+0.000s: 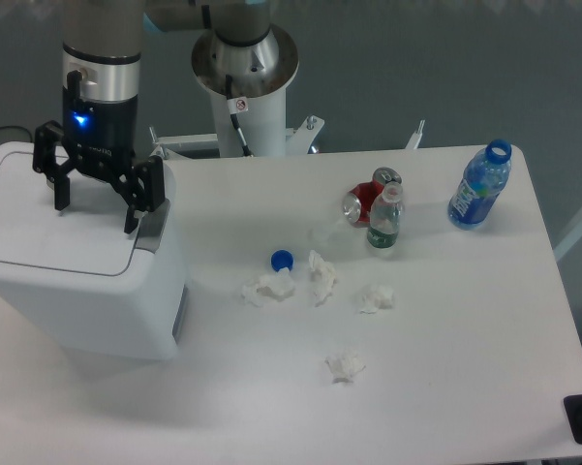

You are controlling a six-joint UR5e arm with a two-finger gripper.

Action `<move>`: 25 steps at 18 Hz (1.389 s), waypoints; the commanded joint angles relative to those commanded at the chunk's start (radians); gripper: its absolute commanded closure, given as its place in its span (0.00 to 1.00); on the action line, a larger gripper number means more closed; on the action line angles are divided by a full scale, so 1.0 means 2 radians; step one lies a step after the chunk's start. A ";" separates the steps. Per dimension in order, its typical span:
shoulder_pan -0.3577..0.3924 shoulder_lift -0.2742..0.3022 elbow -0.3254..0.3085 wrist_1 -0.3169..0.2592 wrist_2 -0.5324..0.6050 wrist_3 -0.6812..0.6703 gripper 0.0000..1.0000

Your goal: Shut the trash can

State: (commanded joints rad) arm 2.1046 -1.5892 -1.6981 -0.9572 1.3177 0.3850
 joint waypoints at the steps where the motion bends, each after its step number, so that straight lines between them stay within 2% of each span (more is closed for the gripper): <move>1: 0.000 0.000 0.000 0.000 0.000 0.000 0.00; 25: 0.008 0.004 0.000 -0.002 0.001 0.008 0.00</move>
State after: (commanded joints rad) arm 2.1200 -1.5816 -1.6981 -0.9618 1.3192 0.4004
